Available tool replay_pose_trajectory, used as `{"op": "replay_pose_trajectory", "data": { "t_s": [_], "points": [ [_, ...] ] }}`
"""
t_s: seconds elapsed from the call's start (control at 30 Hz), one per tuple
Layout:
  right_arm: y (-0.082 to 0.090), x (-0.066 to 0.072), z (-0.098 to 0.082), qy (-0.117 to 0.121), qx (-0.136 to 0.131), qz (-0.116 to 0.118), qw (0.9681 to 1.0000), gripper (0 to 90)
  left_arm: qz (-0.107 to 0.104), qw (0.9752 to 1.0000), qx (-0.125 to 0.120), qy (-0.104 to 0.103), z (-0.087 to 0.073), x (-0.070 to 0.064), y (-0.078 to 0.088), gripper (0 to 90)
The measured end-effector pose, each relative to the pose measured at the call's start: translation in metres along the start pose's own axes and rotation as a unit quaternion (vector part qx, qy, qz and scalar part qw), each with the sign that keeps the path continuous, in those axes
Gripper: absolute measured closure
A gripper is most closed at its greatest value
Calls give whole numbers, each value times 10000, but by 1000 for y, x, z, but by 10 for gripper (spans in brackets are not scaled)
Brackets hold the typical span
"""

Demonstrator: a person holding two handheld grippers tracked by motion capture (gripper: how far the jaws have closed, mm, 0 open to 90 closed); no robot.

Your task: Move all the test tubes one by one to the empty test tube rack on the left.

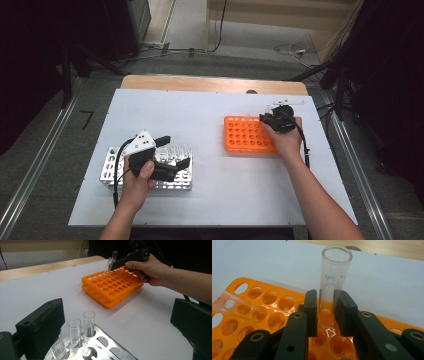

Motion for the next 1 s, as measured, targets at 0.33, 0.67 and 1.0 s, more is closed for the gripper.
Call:
{"op": "replay_pose_trajectory", "data": {
  "t_s": [0.33,0.67,1.0],
  "points": [
    [4,2,-1,120,-184,-29,9998,741,4,10000,-12,-6,0,1,2,0],
    [23,2,4,224,-634,138,9976,741,27,10000,-27,-27,1,1,2,0],
    [56,14,7,398,-894,469,9941,741,-3,9999,-75,-71,4,-3,1,0]
  ]
}}
Point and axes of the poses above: each handheld gripper's, and its own axes: y roughly backward along the jaws, z roughly out of its top, x roughly to its left, the point moved 5 cm from there along -y, roughly forward along the jaws, and after that the axes turned 11 degrees about -y, right-handed, at the moved point
